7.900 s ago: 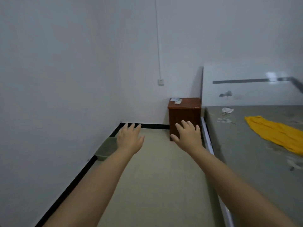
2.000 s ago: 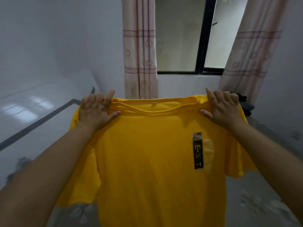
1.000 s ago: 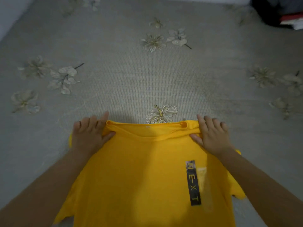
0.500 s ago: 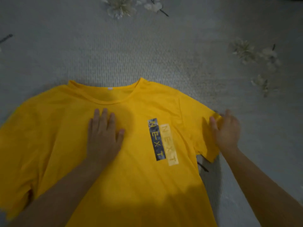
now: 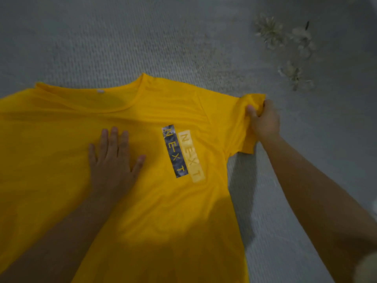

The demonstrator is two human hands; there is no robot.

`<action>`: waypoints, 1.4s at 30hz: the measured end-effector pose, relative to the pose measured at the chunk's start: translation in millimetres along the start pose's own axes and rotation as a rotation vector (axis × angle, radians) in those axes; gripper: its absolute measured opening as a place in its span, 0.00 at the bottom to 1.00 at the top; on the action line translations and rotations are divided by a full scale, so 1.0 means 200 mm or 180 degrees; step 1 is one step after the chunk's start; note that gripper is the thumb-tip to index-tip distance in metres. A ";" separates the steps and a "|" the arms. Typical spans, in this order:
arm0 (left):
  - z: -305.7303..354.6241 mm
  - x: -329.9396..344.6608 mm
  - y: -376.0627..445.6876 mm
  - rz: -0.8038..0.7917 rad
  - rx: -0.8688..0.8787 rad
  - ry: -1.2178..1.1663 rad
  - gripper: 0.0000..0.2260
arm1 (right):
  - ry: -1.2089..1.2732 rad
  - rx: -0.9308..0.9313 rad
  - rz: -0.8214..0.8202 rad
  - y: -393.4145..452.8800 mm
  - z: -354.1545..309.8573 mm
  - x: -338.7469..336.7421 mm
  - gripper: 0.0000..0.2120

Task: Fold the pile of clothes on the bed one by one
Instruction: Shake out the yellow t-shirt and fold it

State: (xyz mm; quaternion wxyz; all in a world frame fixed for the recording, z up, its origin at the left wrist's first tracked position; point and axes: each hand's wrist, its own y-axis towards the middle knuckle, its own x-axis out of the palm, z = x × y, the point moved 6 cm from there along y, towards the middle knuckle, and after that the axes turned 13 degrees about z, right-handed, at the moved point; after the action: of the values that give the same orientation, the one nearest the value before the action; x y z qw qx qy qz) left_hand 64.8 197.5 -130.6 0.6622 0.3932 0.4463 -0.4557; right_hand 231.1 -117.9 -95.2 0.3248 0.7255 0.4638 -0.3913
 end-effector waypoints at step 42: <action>-1.20 -0.67 -0.29 0.2095 -0.2111 -0.0762 0.23 | 0.0276 -0.2831 -0.0820 -1.50 -0.90 0.46 0.35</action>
State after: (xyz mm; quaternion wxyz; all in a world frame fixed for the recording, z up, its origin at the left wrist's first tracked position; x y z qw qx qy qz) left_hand -72.2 438.6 -79.6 0.9077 0.2260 0.3400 -0.0971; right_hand 24.8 179.9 -121.2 0.5334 0.4679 0.6861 -0.1608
